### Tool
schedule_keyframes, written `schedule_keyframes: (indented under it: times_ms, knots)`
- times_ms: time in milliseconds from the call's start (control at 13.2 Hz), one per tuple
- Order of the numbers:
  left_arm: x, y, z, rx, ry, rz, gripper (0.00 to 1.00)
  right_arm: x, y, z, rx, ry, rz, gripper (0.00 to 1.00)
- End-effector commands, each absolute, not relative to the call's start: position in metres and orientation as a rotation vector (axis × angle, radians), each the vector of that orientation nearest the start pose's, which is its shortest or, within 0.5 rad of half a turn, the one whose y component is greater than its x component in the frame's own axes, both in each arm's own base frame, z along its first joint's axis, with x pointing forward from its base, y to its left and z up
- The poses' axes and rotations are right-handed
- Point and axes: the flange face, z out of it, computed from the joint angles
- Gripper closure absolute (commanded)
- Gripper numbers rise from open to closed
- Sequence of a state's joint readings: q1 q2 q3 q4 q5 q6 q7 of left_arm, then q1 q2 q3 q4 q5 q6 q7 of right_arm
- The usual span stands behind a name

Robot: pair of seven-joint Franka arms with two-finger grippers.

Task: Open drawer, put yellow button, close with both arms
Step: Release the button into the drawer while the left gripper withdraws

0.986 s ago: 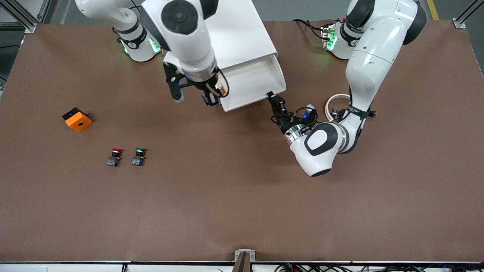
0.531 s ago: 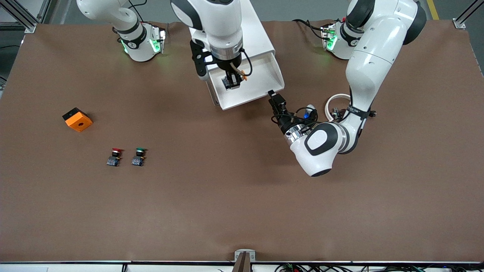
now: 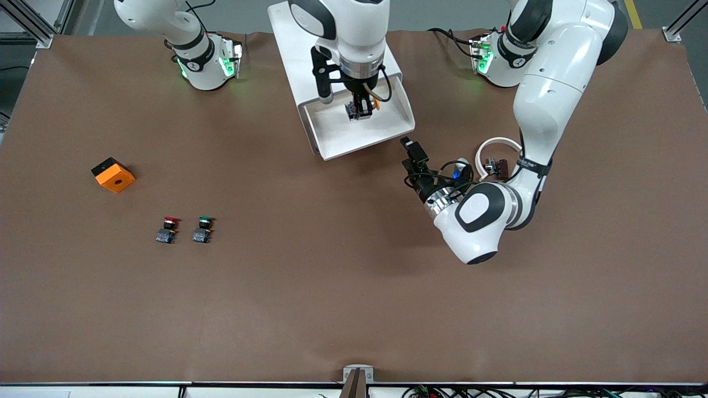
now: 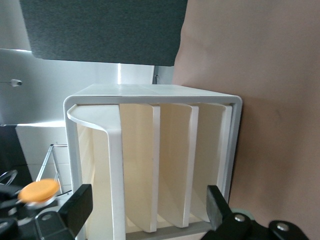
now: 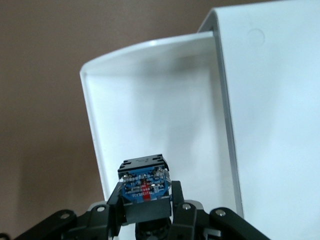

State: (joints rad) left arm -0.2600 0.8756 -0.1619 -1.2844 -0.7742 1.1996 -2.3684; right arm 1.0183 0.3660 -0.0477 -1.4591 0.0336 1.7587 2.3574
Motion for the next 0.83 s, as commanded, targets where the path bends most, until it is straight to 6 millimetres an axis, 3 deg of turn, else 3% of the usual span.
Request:
schedule_keyframes:
  times_ms: [0,228,531,683,759]
  knots:
    - [0.575,-0.318,0.261,-1.185,-1.812,1.243,0.00,0.357,0.569,0.460,-2.412,2.123,-0.051,1.00]
    - [0.579,-0.306,0.262,-1.290,-1.810,1.172,0.00,0.351,0.584,0.451,-2.355,2.149,-0.049,1.00]
    - [0.594,-0.284,0.293,-1.583,-1.787,1.033,0.00,0.353,0.597,0.434,-2.308,2.160,-0.045,1.00]
    - [0.601,-0.267,0.305,-1.779,-1.709,0.947,0.00,0.356,0.601,0.425,-2.286,2.167,-0.044,1.00]
    - [0.609,-0.247,0.307,-1.851,-1.681,0.931,0.00,0.357,0.603,0.421,-2.283,2.166,-0.044,1.00]
